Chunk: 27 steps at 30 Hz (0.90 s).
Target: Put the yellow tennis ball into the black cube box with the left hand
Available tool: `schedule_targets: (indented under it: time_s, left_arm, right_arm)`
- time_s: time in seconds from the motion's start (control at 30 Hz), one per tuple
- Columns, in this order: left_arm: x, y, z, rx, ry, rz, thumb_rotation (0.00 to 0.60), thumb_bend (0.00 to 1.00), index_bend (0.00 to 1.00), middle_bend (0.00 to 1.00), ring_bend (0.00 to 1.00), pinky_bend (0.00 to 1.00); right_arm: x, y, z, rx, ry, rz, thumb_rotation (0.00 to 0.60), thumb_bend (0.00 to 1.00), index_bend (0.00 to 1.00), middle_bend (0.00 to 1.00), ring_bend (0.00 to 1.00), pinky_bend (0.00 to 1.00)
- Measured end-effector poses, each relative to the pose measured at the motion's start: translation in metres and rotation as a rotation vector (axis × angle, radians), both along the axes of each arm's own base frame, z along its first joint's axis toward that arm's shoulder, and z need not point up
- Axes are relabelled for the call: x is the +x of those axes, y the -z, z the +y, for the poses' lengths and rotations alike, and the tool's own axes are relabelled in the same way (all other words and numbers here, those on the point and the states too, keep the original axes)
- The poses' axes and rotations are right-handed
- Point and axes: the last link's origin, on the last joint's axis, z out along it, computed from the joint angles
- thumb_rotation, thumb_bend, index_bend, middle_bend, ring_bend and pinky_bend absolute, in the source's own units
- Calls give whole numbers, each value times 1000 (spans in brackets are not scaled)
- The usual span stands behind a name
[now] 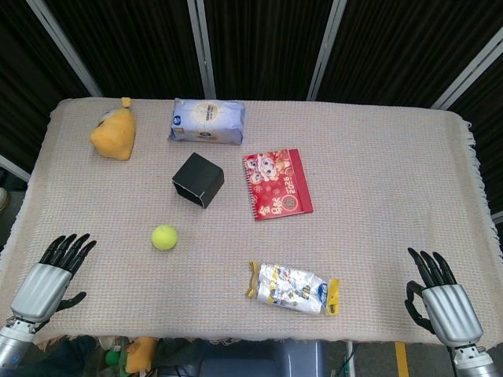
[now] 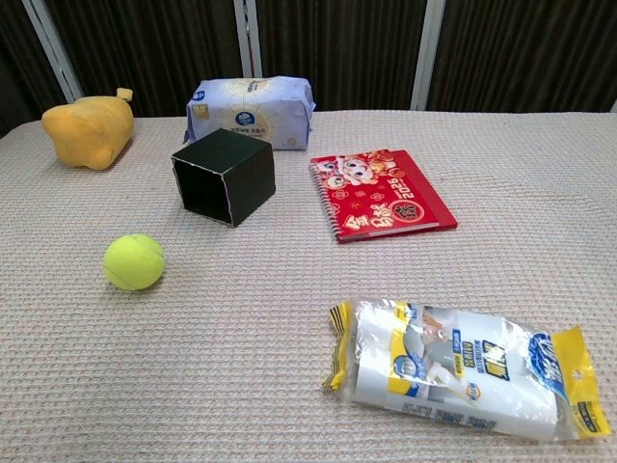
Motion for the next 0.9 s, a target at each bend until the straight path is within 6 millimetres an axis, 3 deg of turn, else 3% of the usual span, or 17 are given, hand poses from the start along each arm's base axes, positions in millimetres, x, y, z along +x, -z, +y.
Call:
schedule_targets:
  time_s: [0.27, 0.3, 0.37, 0.43, 0.5, 0.7, 0.9]
  left_arm:
    - [1, 3, 1, -9, 0, 8, 600, 9, 0, 42, 0, 76]
    - [1, 4, 2, -11, 0, 10, 600, 22, 12, 64, 2, 76]
    - [1, 6, 3, -18, 0, 17, 600, 119, 111, 205, 47, 87]
    - [2, 9, 4, -26, 4, 24, 600, 262, 268, 404, 132, 156]
    - [2, 12, 6, -30, 10, 41, 600, 317, 326, 468, 177, 232]
    - [2, 33, 13, -88, 22, 76, 600, 416, 480, 642, 335, 493]
    - [0, 62, 22, -154, 32, 116, 600, 440, 536, 695, 396, 574]
  right_arm:
    - [-1, -2, 0, -6, 5, 2, 600, 414, 0, 0, 0, 0]
    - [-1, -2, 1, -8, 5, 1, 600, 415, 0, 0, 0, 0]
    - [-1, -4, 2, -16, 5, -2, 600, 414, 0, 0, 0, 0]
    - [-1, -6, 3, -23, 5, -3, 600, 414, 0, 0, 0, 0]
    - [-1, -8, 5, -30, 7, -5, 600, 414, 0, 0, 0, 0]
    - [-1, -12, 9, -45, 3, -15, 600, 414, 0, 0, 0, 0]
    - [-2, -13, 7, -42, 7, -21, 600, 413, 0, 0, 0, 0]
